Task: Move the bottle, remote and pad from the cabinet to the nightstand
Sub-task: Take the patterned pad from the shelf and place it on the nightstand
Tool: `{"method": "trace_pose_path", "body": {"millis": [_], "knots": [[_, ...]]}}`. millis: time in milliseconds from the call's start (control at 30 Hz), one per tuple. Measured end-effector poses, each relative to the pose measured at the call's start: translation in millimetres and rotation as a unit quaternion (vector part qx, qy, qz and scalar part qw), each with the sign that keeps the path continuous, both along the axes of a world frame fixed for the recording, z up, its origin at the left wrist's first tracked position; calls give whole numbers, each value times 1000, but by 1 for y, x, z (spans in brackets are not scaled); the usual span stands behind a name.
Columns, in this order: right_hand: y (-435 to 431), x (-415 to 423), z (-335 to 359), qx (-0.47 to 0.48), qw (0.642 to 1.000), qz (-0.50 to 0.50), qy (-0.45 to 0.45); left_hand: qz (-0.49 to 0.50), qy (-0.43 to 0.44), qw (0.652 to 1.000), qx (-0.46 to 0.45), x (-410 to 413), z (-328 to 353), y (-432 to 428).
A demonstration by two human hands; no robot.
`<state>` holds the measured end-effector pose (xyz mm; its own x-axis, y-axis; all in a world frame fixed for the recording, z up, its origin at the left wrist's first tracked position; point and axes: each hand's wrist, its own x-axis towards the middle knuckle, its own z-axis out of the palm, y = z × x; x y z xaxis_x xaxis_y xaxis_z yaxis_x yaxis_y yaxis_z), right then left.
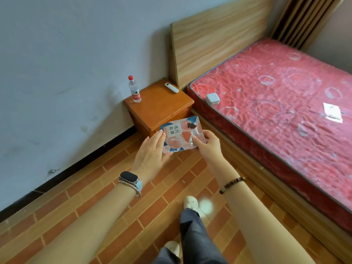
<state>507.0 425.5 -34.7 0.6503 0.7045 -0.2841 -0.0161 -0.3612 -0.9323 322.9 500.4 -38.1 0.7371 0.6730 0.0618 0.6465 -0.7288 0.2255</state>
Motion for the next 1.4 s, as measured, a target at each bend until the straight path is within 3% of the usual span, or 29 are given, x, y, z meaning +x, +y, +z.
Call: {"method": "trace_pose_path", "body": {"millis": [533,900,1000,1133,1400], "knots": [[157,125,11,14,994,100,52,117,8,993,2,117,3,117],[272,162,-23,-32,991,129,34,134,32,990,-24,148,-22,218],[311,170,-26,-41,990,133,21,93,68,993,-10,155,-30,257],[363,179,-25,-43,989,139,18,137,26,990,-19,165,-39,308],[446,183,-47,-72,986,147,34,147,33,988,-32,175,-68,384]]}}
